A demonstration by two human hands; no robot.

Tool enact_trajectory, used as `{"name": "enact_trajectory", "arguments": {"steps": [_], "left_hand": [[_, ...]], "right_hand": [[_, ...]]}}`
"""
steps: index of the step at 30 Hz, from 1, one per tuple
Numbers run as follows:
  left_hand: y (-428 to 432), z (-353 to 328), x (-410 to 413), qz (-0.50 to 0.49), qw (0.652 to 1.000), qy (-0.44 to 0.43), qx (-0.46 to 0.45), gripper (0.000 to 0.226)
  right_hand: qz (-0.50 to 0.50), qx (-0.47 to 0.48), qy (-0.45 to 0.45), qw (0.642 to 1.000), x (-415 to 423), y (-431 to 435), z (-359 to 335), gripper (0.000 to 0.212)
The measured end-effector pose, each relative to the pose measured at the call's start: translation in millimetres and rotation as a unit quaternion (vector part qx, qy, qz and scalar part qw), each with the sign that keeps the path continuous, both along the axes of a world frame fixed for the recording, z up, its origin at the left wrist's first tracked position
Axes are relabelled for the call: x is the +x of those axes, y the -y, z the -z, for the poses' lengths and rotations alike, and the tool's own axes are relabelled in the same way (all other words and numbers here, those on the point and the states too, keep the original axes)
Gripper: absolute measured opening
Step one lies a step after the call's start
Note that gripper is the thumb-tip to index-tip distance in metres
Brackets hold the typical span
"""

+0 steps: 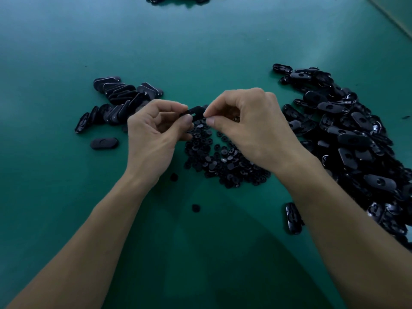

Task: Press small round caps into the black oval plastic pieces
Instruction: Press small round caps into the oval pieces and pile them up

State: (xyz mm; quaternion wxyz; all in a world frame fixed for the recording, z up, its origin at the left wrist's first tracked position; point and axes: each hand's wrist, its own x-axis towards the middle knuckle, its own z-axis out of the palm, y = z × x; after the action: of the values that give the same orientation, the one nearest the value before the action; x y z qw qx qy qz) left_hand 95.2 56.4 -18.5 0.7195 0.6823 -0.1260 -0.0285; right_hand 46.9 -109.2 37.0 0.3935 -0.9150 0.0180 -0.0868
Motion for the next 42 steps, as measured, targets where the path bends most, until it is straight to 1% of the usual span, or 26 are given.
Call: {"name": "enact_trajectory", "arguments": {"steps": [7,13,16,18,23,27,32,36,42], "left_hand": [[2.1,-2.6,-4.6,0.032,0.999,0.033,0.018,0.020],[1.7,-2.9,-4.6,0.028,0.999,0.039,0.026,0.022],[2.4,-2.7,-4.9,0.028,0.999,0.034,0.028,0.022],[2.3,-2.3,-4.4,0.024,0.999,0.030,0.028,0.022],[0.6,-1.1,-2.3,0.008,1.000,0.015,0.016,0.019],[0.9,-0.9,-2.2,0.012,1.000,0.017,0.013,0.018],[1.0,-1.8,-2.3,0.018,0.999,0.020,0.017,0.018],[0.3,-1.2,-1.9,0.021,1.000,0.019,0.015,0.018],[1.0,-0.6,-2.9,0.022,1.000,0.014,0.011,0.019]], "right_hand": [[0.027,0.007,0.018,0.999,-0.5,-7.2,2.2,0.010],[0.045,0.007,0.012,0.999,-1.0,-14.4,6.1,0.012],[0.047,-0.002,0.015,0.999,-0.3,-16.4,5.1,0.022],[0.046,-0.009,0.023,0.999,-0.5,-15.9,3.5,0.024],[0.052,0.026,0.040,0.997,-2.1,-14.1,1.7,0.014],[0.052,0.035,0.044,0.997,-2.0,-15.4,2.0,0.009],[0.051,0.032,0.038,0.997,-2.6,-17.1,1.6,0.009],[0.045,0.021,0.035,0.998,-2.8,-17.8,0.1,0.016],[0.027,0.031,-0.010,0.999,-0.5,-17.8,1.3,0.014]]}}
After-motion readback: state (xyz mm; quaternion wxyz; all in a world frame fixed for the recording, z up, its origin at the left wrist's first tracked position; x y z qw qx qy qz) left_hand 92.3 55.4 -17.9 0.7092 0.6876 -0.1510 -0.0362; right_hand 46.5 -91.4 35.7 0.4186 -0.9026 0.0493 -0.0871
